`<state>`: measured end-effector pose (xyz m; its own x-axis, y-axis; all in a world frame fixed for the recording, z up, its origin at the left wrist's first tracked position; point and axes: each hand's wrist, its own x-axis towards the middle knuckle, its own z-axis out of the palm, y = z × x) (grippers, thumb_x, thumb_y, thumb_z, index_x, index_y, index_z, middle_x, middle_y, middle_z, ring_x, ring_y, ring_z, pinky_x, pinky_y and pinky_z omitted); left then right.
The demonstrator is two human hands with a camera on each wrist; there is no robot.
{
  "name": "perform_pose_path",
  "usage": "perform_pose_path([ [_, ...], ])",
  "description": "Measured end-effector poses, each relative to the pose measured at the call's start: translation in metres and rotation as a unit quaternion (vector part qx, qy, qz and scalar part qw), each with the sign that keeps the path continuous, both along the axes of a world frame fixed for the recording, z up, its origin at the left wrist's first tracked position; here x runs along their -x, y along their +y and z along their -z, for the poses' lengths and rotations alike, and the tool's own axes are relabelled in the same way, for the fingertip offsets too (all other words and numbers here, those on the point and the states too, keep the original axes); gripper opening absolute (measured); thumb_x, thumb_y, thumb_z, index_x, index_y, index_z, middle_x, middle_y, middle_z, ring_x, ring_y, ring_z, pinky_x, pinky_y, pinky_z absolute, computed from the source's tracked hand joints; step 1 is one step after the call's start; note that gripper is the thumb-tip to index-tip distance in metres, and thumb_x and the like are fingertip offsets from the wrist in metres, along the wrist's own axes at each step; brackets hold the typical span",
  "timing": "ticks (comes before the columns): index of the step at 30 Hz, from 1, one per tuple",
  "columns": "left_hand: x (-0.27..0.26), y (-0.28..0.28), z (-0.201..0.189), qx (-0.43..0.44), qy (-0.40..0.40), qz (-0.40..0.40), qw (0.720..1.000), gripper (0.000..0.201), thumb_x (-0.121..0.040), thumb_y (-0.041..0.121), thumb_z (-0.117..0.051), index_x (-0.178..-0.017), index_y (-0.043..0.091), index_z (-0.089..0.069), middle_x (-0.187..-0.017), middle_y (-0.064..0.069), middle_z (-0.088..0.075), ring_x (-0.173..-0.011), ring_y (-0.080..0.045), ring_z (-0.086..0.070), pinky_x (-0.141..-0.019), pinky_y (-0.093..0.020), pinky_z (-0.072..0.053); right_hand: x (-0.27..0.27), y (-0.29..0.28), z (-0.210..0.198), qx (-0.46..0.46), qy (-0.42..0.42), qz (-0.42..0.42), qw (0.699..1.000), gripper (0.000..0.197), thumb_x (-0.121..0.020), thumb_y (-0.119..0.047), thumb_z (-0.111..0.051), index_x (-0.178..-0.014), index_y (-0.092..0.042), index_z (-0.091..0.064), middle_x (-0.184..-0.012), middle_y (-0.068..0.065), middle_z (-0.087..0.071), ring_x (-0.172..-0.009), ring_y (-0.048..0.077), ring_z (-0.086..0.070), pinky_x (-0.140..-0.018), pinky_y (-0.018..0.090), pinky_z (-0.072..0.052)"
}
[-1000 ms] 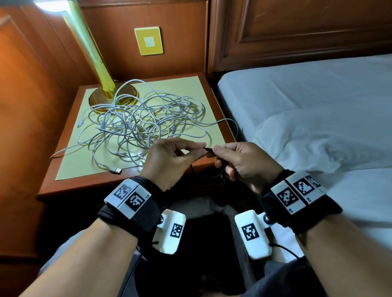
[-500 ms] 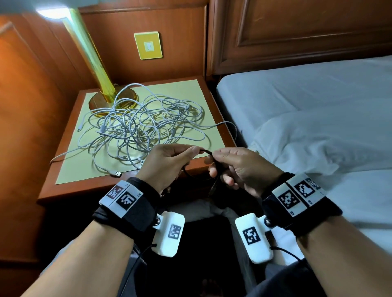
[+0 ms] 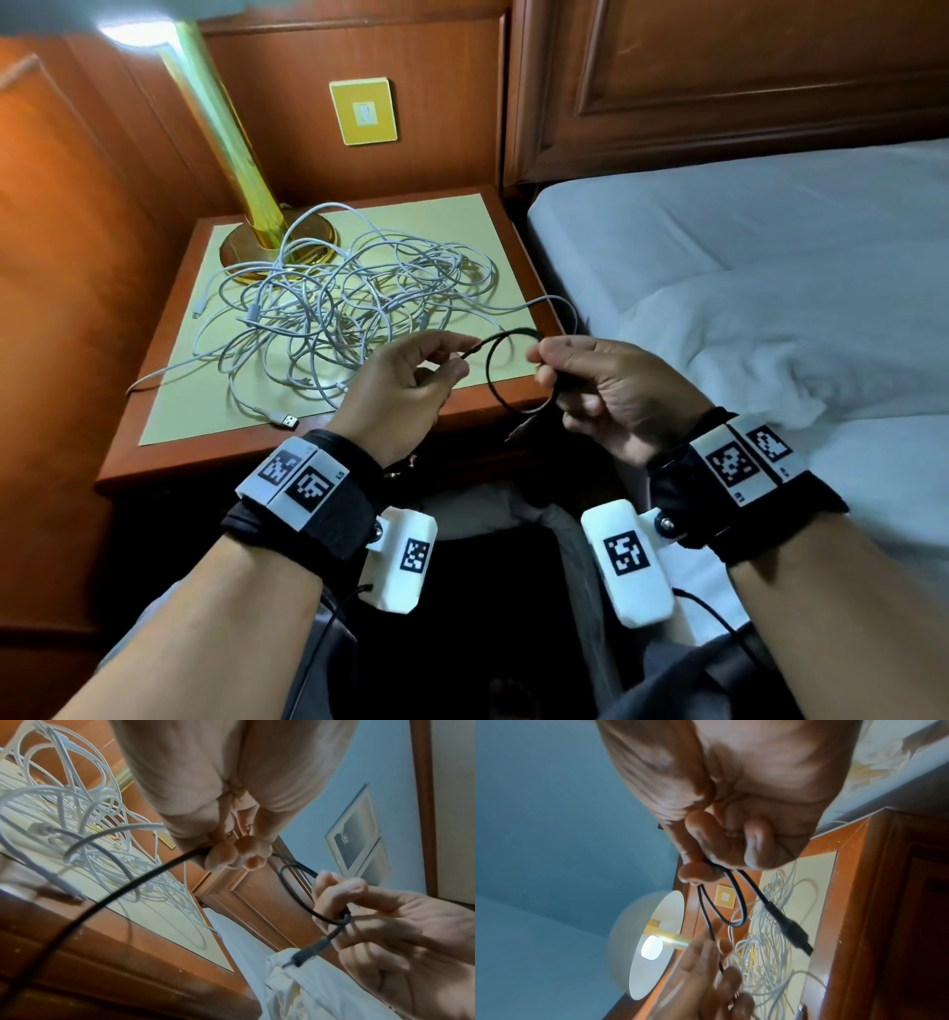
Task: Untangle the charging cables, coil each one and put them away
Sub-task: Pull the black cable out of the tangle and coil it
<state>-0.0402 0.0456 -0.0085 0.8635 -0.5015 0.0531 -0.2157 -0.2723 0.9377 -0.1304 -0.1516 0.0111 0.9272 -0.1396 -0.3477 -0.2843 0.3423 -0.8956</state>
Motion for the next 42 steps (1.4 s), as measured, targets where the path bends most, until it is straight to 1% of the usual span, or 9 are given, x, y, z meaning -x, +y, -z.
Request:
perform_pose_path([
  [6,-0.015,0.015,0.002,-0.001,-0.035,-0.071,0.997,0.018,-0.092,0.016,-0.07,-0.089,0.031,-0.062,-0.085,0.007,-0.064,-0.058,-0.017,-0.053,-0.059,-0.047,-0.052,0.0,-0.031,-0.01,-0.069,-0.046,0.137,0.987,0.016,-0.098,-0.027,-0.054,-0.09,-0.016,-0.063,-0.068,-0.009,-0.054,-0.039,0.003,-0.03,-0.043,0.018,-0.024],
  [8,-0.018,0.019,0.002,-0.061,-0.079,-0.079,0.992,0.016,-0.091,0.016,-0.07,-0.088,0.03,-0.064,-0.084,0.011,-0.063,-0.058,-0.011,-0.053,-0.063,-0.037,-0.053,0.002,-0.036,-0.013,-0.066,-0.048,0.189,0.979,0.016,-0.098,-0.027,-0.055,-0.09,-0.017,-0.064,-0.069,-0.009,-0.057,-0.041,0.004,-0.031,-0.045,0.019,-0.026],
  [12,-0.017,0.021,0.001,-0.142,-0.156,-0.145,0.967,0.012,-0.089,0.019,-0.072,-0.087,0.03,-0.072,-0.089,0.013,-0.066,-0.059,0.001,-0.049,-0.059,-0.011,-0.036,0.004,-0.037,-0.018,-0.021,-0.059,0.238,0.969,0.014,-0.097,-0.025,-0.058,-0.09,-0.017,-0.067,-0.073,-0.006,-0.067,-0.045,0.006,-0.037,-0.048,0.021,-0.027],
  [15,-0.011,0.014,0.002,-0.15,-0.199,-0.107,0.963,0.01,-0.086,0.015,-0.076,-0.088,0.025,-0.078,-0.087,0.011,-0.069,-0.067,0.009,-0.052,-0.067,-0.005,-0.036,0.002,-0.025,-0.016,0.027,-0.09,0.206,0.974,0.014,-0.097,-0.019,-0.059,-0.089,-0.013,-0.068,-0.079,0.004,-0.073,-0.047,0.01,-0.044,-0.047,0.024,-0.027],
  [18,0.001,0.004,0.003,-0.14,-0.223,0.023,0.964,0.012,-0.084,0.013,-0.079,-0.087,0.024,-0.079,-0.085,0.013,-0.07,-0.076,0.001,-0.059,-0.074,-0.012,-0.044,0.001,-0.01,-0.011,0.155,-0.117,0.144,0.97,0.016,-0.098,-0.018,-0.06,-0.087,-0.011,-0.07,-0.085,0.01,-0.076,-0.05,0.017,-0.049,-0.046,0.024,-0.038],
  [22,0.01,-0.002,-0.002,-0.068,-0.218,0.103,0.968,0.011,-0.084,0.017,-0.078,-0.089,0.026,-0.08,-0.085,0.01,-0.072,-0.082,-0.01,-0.066,-0.076,-0.023,-0.05,0.002,0.001,0.0,0.324,-0.123,0.048,0.937,0.016,-0.098,-0.02,-0.062,-0.087,-0.015,-0.072,-0.086,0.001,-0.077,-0.051,0.02,-0.056,-0.068,0.04,-0.055],
  [28,0.013,-0.002,-0.011,0.026,-0.16,0.035,0.986,0.009,-0.081,0.025,-0.081,-0.087,0.03,-0.078,-0.085,0.01,-0.076,-0.077,-0.022,-0.07,-0.075,-0.042,-0.056,0.003,0.015,0.003,0.267,-0.09,-0.054,0.958,0.017,-0.099,-0.015,-0.059,-0.091,-0.005,-0.071,-0.084,0.008,-0.077,-0.044,0.01,-0.051,-0.049,0.019,-0.044],
  [34,0.009,-0.001,-0.012,0.045,-0.123,-0.03,0.991,0.015,-0.077,0.021,-0.084,-0.079,0.033,-0.075,-0.079,0.011,-0.075,-0.073,-0.016,-0.071,-0.075,-0.037,-0.058,0.002,0.02,0.003,0.19,-0.042,-0.068,0.979,0.026,-0.104,-0.014,-0.048,-0.088,-0.007,-0.068,-0.066,0.008,-0.068,-0.034,0.009,-0.037,-0.034,0.016,-0.028],
  [42,0.011,-0.004,-0.008,0.039,-0.128,-0.025,0.991,0.014,-0.076,0.015,-0.085,-0.079,0.025,-0.076,-0.077,0.009,-0.075,-0.074,-0.012,-0.072,-0.075,-0.029,-0.057,0.002,0.022,0.002,0.162,-0.01,-0.042,0.986,0.026,-0.103,-0.019,-0.048,-0.089,-0.007,-0.067,-0.06,0.003,-0.058,-0.041,0.011,-0.035,-0.038,0.017,-0.026],
])
